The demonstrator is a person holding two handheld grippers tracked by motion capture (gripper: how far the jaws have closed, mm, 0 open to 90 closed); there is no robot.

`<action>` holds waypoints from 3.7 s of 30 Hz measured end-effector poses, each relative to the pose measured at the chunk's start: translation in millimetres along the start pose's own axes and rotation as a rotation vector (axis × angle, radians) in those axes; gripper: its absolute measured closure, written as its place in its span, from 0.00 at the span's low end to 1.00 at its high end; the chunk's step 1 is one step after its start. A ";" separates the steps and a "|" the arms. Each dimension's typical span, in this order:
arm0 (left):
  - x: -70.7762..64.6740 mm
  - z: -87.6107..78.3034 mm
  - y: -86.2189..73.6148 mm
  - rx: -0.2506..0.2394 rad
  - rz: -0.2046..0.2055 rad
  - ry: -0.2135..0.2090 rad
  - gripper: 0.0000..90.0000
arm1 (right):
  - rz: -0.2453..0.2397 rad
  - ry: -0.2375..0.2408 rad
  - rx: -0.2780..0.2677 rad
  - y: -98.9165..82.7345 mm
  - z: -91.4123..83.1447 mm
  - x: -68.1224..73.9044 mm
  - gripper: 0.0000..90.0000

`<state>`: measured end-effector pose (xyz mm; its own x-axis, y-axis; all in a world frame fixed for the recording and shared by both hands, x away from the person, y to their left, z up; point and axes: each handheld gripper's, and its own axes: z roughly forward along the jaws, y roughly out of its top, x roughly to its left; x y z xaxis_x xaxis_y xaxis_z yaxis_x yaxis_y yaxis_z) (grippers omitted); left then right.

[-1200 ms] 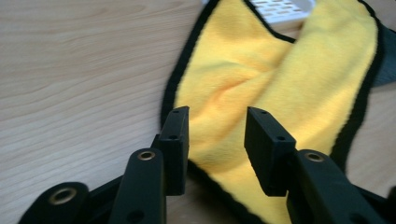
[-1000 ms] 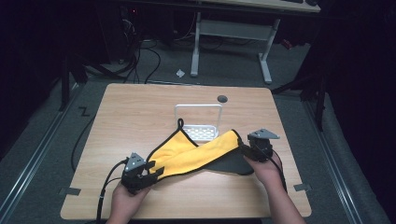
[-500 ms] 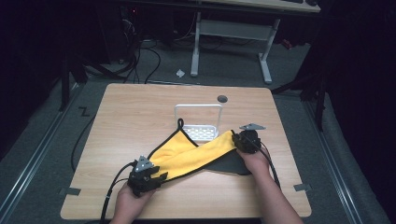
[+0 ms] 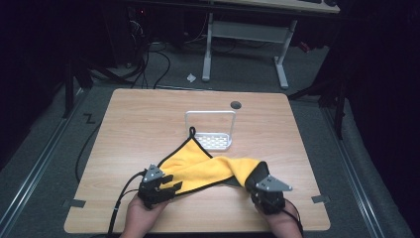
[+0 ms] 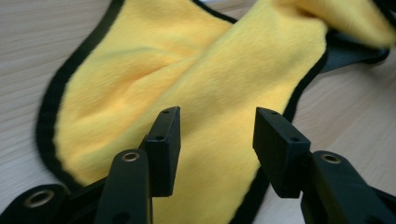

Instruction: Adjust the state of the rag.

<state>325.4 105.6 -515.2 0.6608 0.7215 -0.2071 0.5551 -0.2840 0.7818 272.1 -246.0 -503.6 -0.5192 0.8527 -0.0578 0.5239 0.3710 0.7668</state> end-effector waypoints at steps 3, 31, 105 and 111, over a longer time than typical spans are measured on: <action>-11.3 9.3 3.7 0.014 0.004 -0.028 0.56 | -0.020 0.012 0.052 -16.4 -1.8 6.8 0.93; -57.2 39.8 11.1 0.041 0.152 -0.102 0.95 | 0.080 -0.134 0.104 -17.7 17.3 -54.5 0.91; 95.5 -2.4 1.5 0.037 -0.156 0.214 0.88 | -0.003 -0.128 0.107 -0.4 35.8 -44.9 0.71; 74.8 -22.5 -3.0 0.009 -0.085 0.216 0.67 | 0.047 -0.117 0.050 -1.0 11.1 -39.5 0.64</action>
<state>361.8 174.6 -519.8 0.4886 0.8612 -0.1399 0.6091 -0.2218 0.7615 299.5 -276.0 -509.1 -0.4125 0.9056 -0.0993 0.5804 0.3452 0.7375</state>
